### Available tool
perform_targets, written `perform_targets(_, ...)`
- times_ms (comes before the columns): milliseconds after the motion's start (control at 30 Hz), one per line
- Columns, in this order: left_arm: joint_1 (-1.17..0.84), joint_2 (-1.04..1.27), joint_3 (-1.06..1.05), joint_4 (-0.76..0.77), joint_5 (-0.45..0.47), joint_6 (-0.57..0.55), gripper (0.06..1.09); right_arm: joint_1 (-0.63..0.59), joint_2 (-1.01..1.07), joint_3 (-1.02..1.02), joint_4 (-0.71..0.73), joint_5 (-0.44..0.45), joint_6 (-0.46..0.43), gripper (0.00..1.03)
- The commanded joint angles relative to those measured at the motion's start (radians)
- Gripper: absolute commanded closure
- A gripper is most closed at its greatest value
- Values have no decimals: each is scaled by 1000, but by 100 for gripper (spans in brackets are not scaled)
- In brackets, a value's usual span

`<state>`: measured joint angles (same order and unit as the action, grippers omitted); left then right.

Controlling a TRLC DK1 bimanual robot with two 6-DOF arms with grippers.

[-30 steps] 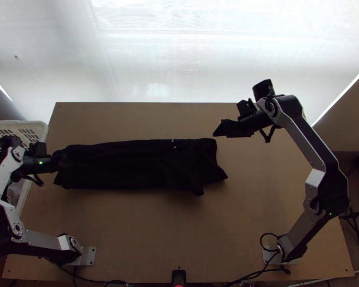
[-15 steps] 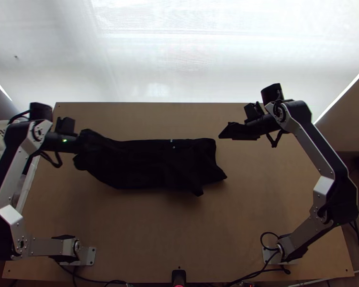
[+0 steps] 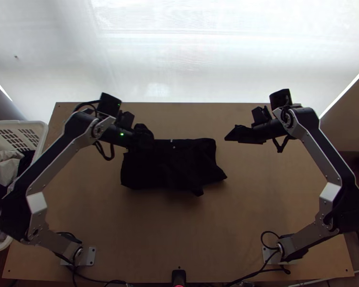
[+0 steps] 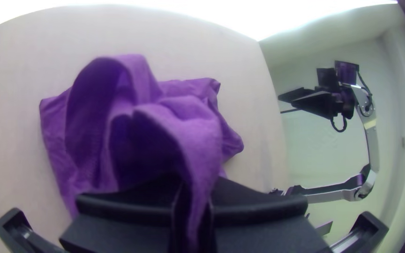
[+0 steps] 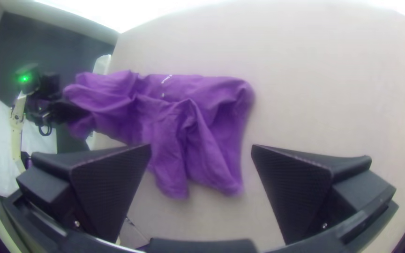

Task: Fold the t-shirt

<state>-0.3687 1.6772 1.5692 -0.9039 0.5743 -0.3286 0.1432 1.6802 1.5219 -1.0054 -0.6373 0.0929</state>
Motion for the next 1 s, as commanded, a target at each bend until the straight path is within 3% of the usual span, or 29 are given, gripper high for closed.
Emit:
perform_targets(0,-150,165,106,54,-11,-107,105,-21,-30,-58,31,-4,10,4)
perform_targets(233,-269,355,241,140,-57,-219,105,-30,-54,-124,62,-5,19,4)
perform_targets(533,-381,521,425,220,-103,-280,103,-36,-85,-232,123,-7,28,4)
perform_targets(600,-406,541,440,255,-106,-285,85,-36,-85,-246,137,-7,33,4)
perform_targets(700,-424,550,448,307,-91,-283,10,-34,-85,-264,149,-7,33,4)
perform_targets(967,-389,429,450,381,-88,-286,10,-28,-89,-295,180,-9,33,4)
